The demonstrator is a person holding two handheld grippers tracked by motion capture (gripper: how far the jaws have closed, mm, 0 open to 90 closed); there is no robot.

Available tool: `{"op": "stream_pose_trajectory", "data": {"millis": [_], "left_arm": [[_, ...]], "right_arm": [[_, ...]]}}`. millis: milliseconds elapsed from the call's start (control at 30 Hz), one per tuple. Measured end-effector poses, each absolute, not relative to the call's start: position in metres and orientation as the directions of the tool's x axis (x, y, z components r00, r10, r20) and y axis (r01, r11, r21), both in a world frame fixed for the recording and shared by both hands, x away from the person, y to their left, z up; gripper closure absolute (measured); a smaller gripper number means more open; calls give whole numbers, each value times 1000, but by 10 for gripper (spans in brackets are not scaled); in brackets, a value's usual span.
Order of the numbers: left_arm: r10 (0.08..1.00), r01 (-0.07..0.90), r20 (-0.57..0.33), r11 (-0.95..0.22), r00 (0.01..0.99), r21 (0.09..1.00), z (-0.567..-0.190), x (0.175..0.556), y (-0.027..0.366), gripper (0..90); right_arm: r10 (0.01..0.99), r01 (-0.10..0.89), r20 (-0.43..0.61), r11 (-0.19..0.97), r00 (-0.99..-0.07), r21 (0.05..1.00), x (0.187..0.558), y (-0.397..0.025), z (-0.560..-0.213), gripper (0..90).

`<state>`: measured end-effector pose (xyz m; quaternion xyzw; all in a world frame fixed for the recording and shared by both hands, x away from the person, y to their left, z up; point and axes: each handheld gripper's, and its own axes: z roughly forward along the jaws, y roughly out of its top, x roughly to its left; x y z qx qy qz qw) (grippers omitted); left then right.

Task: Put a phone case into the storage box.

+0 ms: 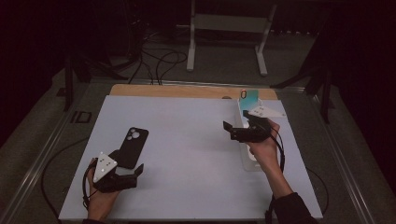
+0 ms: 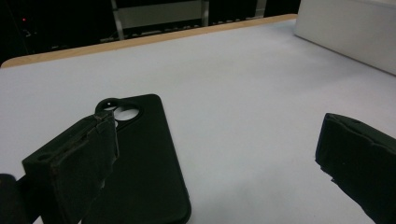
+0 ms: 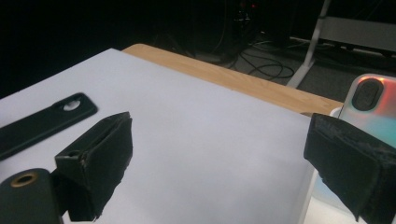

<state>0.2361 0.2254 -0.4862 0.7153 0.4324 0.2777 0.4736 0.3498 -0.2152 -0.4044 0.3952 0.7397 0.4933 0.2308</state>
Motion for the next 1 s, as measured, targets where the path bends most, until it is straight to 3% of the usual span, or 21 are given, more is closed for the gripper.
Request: {"op": "stream_pose_trajectory", "data": {"millis": [400, 1000], "left_arm": [[883, 358, -18, -171, 469, 918, -484, 237, 227, 0], [886, 359, -34, -151, 462, 921, -474, 240, 231, 0]], "right_arm": [[784, 325, 28, 224, -620, 919, 319, -224, -418, 76], [808, 309, 20, 202, -589, 929, 277, -253, -452, 77]]}}
